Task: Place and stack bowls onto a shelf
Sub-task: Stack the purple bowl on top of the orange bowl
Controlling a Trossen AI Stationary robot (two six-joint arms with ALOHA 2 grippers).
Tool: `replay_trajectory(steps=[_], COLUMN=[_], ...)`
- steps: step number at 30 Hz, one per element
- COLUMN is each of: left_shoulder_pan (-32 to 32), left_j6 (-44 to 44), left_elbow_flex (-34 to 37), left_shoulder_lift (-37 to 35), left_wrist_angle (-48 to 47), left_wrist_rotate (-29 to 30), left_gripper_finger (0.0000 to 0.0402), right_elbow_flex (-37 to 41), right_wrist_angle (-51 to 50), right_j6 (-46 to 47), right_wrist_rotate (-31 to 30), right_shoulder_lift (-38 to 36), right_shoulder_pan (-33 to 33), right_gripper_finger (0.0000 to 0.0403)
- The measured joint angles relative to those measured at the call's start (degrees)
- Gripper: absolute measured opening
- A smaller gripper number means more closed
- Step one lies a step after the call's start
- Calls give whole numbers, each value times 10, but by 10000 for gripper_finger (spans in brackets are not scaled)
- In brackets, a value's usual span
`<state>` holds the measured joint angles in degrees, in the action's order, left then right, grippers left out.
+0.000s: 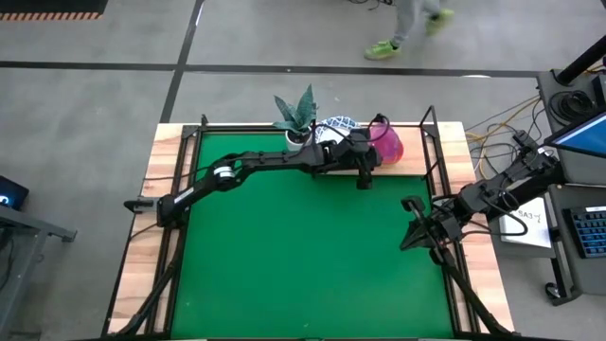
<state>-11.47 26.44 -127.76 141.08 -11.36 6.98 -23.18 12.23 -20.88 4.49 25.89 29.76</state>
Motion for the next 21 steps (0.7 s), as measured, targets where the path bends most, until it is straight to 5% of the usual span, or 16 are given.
replay_trajectory(steps=[11,21], left_shoulder_pan=[-4,-4], left_j6=[0,-2], left_elbow_flex=[0,0], left_shoulder_lift=[0,-1], left_wrist_angle=[3,10], left_wrist_rotate=[-1,-1], left_gripper_finger=[2,83], right_elbow_flex=[0,0], right_wrist_angle=[0,0], right_j6=[2,3], right_wrist_rotate=[0,0], right_shoulder_lift=[0,0], right_shoulder_pan=[0,0], right_gripper_finger=[9,9])
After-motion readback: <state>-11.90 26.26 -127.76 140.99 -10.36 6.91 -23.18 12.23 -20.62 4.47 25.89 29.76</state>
